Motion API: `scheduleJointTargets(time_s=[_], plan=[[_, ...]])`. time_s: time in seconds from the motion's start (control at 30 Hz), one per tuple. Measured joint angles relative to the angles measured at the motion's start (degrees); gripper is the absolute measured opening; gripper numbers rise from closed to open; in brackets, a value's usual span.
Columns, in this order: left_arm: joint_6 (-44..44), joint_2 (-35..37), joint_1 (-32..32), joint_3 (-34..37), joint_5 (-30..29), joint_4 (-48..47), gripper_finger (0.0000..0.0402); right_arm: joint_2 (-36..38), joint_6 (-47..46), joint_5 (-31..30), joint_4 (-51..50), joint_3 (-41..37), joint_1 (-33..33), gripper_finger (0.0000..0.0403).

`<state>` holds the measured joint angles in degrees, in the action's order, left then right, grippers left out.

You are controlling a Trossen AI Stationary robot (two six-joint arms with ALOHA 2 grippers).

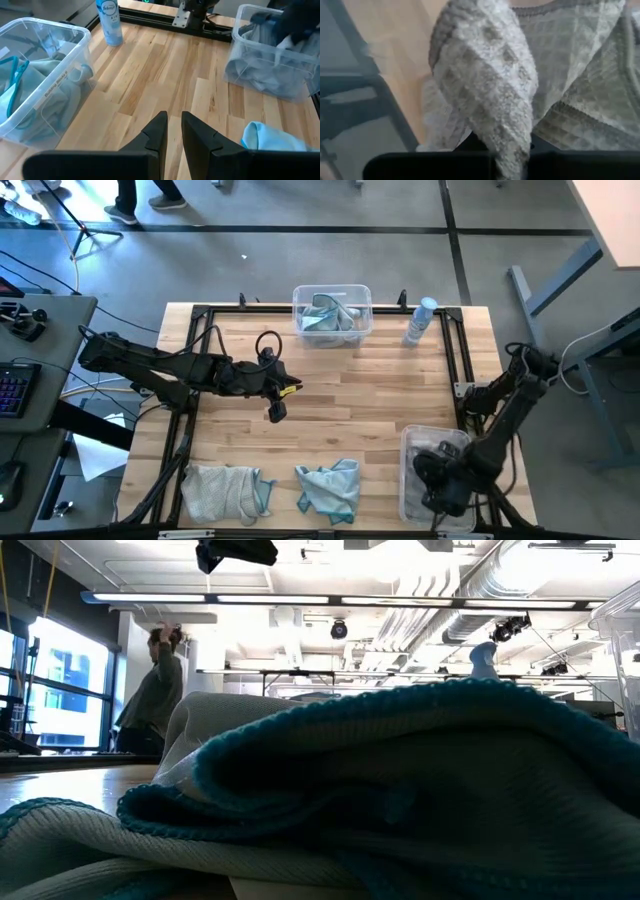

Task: Sort microfiber towel by color & place in baskets
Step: Put the gray microfiber towel into the bottom transparent bin

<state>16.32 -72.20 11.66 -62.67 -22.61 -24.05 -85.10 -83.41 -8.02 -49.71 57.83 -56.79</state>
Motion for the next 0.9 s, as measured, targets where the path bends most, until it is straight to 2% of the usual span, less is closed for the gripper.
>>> scheduleJointTargets(time_s=[0.2, 0.3, 0.43, 0.63, 0.77, 0.9], plan=[[0.0, 0.0, 0.0, 0.0, 0.0, 0.0, 0.0042, 0.0, 3.9, 3.5, 7.7, -7.1, 1.5, 0.0010], [0.1, 0.0, 0.0, 0.0, 0.0, 0.0, 0.0042, 0.0, 6.3, 6.1, 11.6, -9.3, 2.3, 0.0034], [0.1, 0.0, 0.0, 0.0, 0.0, 0.0, 0.0042, 0.0, 6.3, 8.5, 12.2, -9.7, 3.3, 0.0081], [0.1, 0.0, 0.0, 0.0, 0.0, 0.0, 0.0042, 0.0, 6.5, 8.6, 8.2, -5.9, 3.6, 0.0138], [0.1, 0.0, 0.0, 0.0, 0.0, 0.0, 0.0042, 0.0, 6.9, 8.6, 1.2, -0.4, 3.6, 0.0148], [0.0, 0.0, 0.0, 0.0, 0.0, 0.1, 0.0042, 0.1, 7.0, 7.2, -10.7, 7.1, 3.5, 0.0149]])
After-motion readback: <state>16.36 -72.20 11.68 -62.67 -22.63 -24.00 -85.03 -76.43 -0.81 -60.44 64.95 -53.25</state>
